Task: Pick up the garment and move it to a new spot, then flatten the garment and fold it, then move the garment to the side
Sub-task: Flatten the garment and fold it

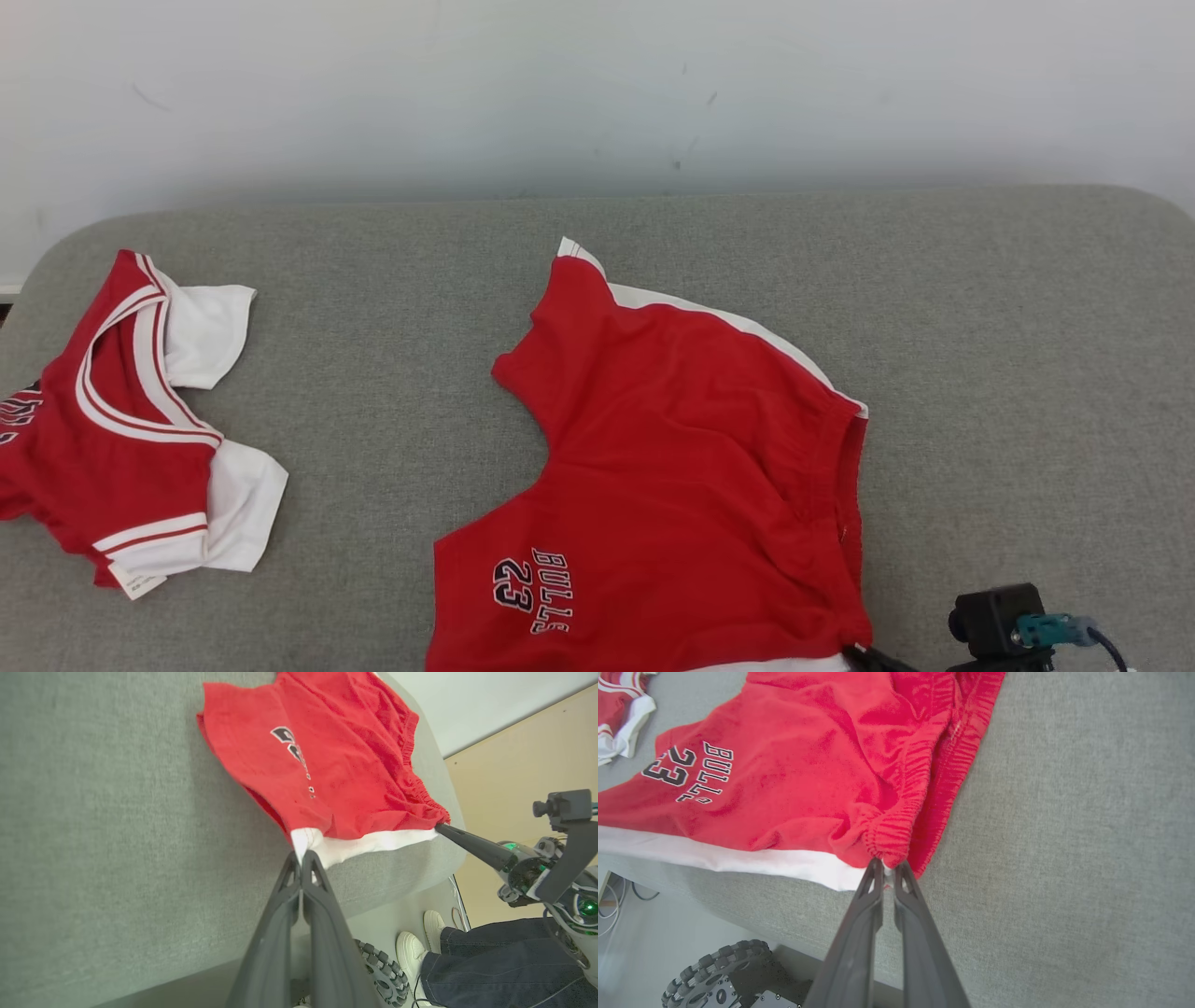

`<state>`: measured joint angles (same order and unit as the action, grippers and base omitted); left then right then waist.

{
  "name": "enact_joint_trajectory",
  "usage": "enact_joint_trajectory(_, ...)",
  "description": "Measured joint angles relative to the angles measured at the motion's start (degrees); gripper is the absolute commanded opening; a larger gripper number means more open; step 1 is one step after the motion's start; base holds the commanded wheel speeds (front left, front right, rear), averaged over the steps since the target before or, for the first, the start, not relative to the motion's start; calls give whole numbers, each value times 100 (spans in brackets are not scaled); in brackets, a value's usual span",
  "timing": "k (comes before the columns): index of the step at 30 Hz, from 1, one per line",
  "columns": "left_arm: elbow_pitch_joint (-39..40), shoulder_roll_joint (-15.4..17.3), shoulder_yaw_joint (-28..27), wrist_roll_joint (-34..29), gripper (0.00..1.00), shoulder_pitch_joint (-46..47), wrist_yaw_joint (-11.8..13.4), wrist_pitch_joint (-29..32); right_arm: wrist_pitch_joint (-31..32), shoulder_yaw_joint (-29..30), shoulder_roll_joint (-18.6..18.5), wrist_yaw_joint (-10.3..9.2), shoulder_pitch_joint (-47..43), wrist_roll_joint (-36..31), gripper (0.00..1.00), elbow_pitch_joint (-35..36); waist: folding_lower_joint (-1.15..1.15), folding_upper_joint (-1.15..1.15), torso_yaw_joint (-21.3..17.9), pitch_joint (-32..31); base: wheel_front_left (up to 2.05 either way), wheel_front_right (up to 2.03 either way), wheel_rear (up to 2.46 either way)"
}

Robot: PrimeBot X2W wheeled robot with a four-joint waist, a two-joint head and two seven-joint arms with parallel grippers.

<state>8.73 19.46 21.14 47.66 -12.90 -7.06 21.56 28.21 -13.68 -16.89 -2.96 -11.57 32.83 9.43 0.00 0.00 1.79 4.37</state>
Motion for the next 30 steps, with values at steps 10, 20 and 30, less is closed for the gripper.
enact_joint_trajectory(10, 467, -238, -448, -143, 0, 2019, 160, -74, -64, 164, 7, 158, 562, 234, 0, 647, 1, 0, -184, 201, 0, 0, 0)
enact_joint_trajectory(20, -853, -589, -309, -944, 0, 3668, 675, 16, -65, 183, 257, 254, 1671, 456, 0, 508, 1, 0, -367, 668, 0, 0, 0)
enact_joint_trajectory(30, -1971, -817, -191, -1448, 0, 4946, 903, -2, -216, 366, 459, 296, 2476, 572, 0, -89, 2, 1, -597, 1241, 0, 0, 0)
